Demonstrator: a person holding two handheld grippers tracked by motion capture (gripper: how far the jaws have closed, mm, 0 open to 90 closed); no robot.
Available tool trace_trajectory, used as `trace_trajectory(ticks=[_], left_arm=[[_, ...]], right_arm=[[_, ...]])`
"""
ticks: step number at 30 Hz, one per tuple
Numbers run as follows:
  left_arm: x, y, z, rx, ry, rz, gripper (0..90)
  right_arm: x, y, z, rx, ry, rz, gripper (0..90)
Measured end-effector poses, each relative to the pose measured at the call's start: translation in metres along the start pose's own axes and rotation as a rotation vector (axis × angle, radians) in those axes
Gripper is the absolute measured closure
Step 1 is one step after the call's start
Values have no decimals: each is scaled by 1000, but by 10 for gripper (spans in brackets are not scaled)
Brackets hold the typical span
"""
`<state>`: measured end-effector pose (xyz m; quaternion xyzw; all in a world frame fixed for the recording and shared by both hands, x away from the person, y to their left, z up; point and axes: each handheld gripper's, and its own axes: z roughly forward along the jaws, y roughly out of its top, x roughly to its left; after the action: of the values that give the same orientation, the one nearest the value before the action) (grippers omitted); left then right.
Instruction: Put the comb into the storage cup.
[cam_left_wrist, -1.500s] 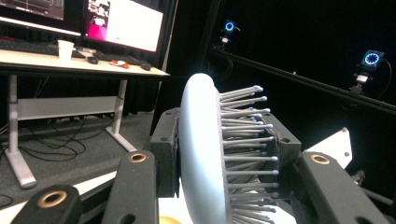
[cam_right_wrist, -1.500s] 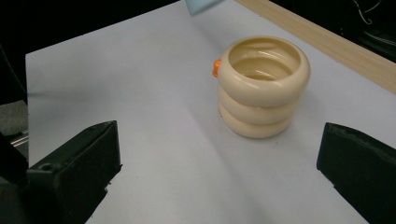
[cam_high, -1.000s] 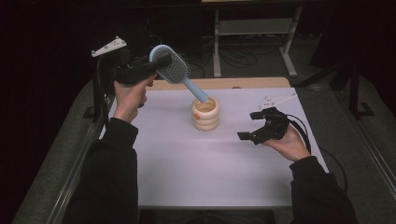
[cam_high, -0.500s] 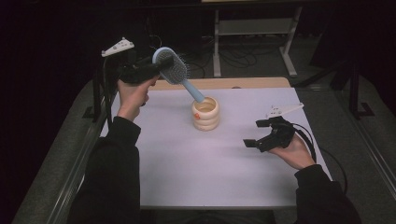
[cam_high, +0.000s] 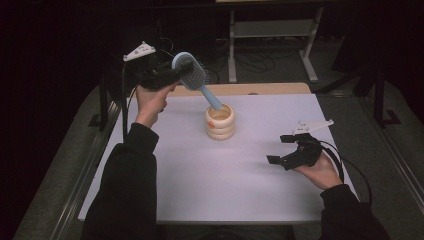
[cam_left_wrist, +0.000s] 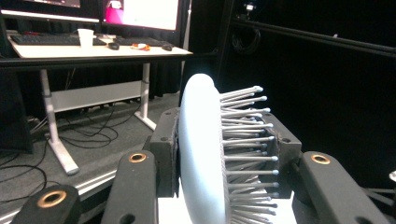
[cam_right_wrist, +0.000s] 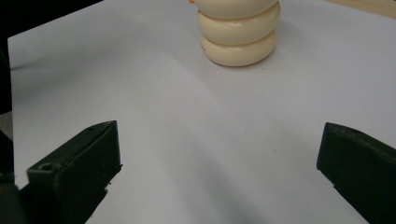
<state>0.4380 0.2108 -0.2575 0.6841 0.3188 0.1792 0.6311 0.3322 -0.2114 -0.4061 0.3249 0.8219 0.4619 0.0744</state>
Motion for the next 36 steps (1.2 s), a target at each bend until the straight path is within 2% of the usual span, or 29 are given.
trace_trajectory(ticks=[10, 18, 19, 22, 36], left_arm=[[1, -9, 12, 16, 8, 11, 564], [0, -13, 20, 52, 10, 39, 564], [-1, -16, 22, 52, 20, 48, 564], [-1, -19, 24, 54, 19, 43, 564], [-8, -33, 37, 86, 20, 73, 563]], right_arm=[[-1, -10, -7, -24, -28, 9, 0], [-3, -17, -10, -35, -42, 17, 0], [-3, -19, -11, -43, -48, 21, 0], [-3, -20, -13, -50, -54, 22, 0], [-4, -32, -20, -84, -82, 38, 0]])
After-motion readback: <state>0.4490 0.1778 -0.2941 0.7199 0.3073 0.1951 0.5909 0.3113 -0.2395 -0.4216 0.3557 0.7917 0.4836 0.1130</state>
